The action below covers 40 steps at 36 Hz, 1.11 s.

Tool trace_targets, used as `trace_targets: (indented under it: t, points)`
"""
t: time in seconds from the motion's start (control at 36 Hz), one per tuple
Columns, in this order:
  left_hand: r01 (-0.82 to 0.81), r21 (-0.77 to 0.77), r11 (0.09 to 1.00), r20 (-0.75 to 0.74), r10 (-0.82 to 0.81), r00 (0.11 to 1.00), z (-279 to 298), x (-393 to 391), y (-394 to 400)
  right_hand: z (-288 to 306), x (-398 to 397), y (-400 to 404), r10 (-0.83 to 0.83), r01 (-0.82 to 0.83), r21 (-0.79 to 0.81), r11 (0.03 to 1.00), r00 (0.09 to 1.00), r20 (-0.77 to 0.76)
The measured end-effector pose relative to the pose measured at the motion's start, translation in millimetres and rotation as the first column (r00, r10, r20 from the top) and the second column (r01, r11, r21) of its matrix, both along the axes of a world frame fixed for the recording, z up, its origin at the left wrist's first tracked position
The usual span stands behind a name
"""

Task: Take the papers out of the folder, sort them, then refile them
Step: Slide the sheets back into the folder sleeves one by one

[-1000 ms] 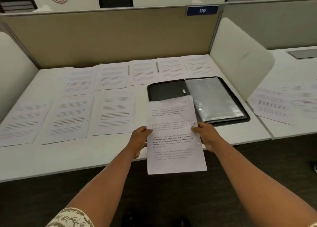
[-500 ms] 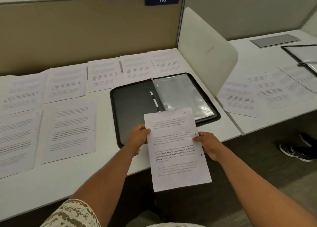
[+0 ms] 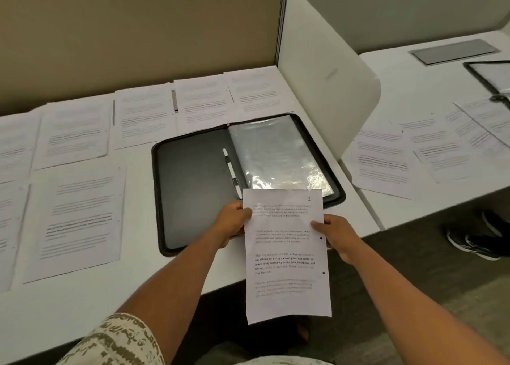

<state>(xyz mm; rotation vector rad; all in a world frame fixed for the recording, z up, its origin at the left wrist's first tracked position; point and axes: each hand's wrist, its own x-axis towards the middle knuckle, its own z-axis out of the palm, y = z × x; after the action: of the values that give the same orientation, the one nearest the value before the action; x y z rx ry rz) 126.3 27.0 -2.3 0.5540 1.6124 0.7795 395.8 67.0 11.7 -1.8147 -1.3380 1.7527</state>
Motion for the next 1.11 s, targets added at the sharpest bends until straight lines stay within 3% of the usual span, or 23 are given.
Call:
trace_targets:
  t: [0.08,0.19,0.33,0.47,0.58,0.81,0.97,1.11]
  points:
    - [-0.02,0.044,0.999,-0.18,0.028,0.983,-2,10,6,-3,10,10,0.034,-0.034,0.01,0.999,0.999,0.023]
    - [0.021,0.185,0.982,-0.566,0.089,0.82,-4,28,13,-5,28,19,0.074,-0.073,-0.017,0.997,0.997,0.038]
    - [0.248,0.216,0.944,-0.73,-0.013,0.683,-10,56,35,-9,52,27,0.162,-0.159,-0.092,0.983,0.986,0.033]
    - [0.403,0.147,0.903,-0.775,-0.148,0.614,-18,78,54,-12,67,35,0.208,-0.204,-0.119,0.972,0.978,0.028]
    - [0.508,0.066,0.859,-0.833,-0.233,0.501,-22,83,59,-14,72,37,0.267,-0.259,-0.13,0.957,0.963,0.046]
    - [0.607,0.047,0.794,-0.89,-0.243,0.387,-25,79,59,-17,80,33,0.255,-0.249,-0.131,0.96,0.967,0.029]
    - [0.617,0.051,0.785,-0.909,-0.22,0.354,-22,78,62,-11,78,35,0.226,-0.221,-0.106,0.97,0.973,0.041]
    - [0.522,0.079,0.849,-0.854,-0.213,0.475,-16,79,68,-6,72,40,0.224,-0.219,-0.081,0.972,0.973,0.063]
